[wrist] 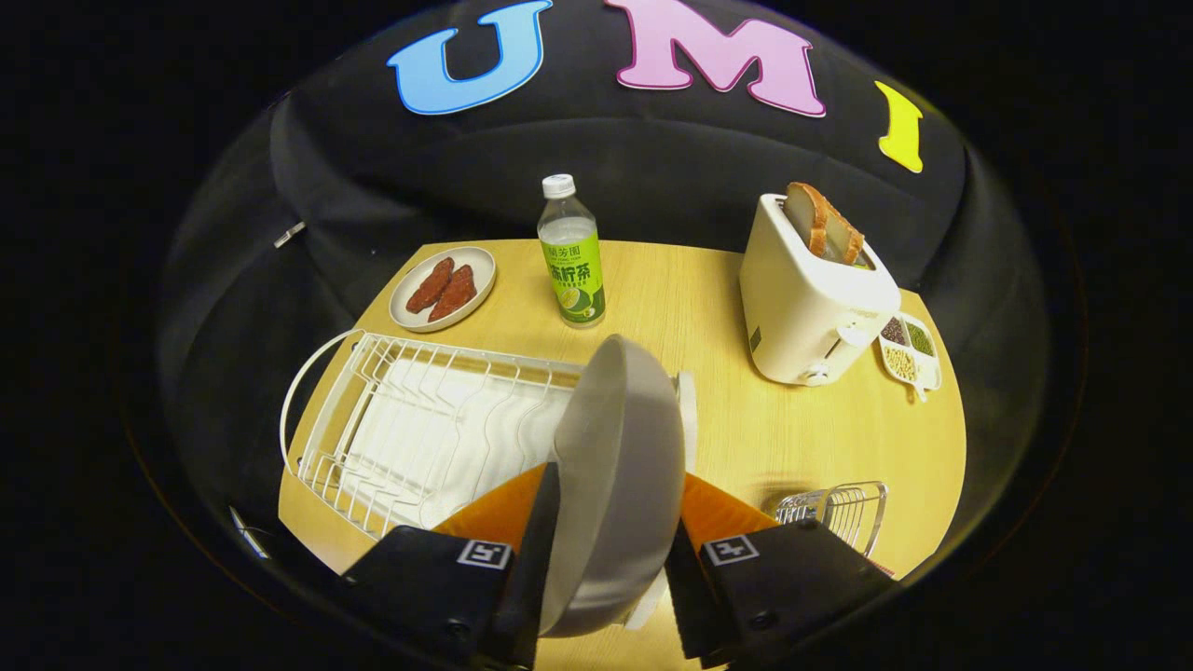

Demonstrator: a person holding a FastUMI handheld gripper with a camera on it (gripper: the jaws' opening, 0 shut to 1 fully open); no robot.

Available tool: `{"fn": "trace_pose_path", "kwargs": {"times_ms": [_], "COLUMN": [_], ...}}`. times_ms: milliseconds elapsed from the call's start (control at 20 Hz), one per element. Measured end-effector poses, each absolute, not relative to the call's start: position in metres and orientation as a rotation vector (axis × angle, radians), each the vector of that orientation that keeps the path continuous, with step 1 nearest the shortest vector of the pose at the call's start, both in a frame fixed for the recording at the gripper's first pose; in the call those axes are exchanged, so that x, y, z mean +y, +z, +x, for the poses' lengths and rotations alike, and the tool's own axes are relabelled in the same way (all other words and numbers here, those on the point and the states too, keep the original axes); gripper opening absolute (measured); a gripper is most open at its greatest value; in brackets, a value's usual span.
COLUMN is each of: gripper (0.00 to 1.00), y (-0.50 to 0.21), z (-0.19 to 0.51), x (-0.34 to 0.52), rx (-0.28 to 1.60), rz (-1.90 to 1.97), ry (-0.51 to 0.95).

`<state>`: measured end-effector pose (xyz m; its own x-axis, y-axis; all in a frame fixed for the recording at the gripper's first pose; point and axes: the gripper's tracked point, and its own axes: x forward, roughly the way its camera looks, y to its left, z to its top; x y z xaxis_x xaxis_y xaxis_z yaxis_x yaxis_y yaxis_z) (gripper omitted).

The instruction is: Take the plate from the dish rack, then take the spoon from the basket and place it into the plate.

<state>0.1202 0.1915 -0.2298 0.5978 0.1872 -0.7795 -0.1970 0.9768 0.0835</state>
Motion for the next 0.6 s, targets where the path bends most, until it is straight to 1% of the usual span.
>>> {"fn": "trace_pose_path", "kwargs": {"times_ms": [50,300,450,600], "gripper": [0.55,0.48,0.43,0.43], "y": [-0.232,-0.239,-0.23,-0.227], "z": [0.122,0.119,0.115,0.113], "x": [0.194,0.189,0.19,0.194], "rx": [0.906,0.987,1.01,1.011], "rz": [-0.008,0.014,0.039,0.024], "ry": [0.222,0.173,0.139,0.108]}}
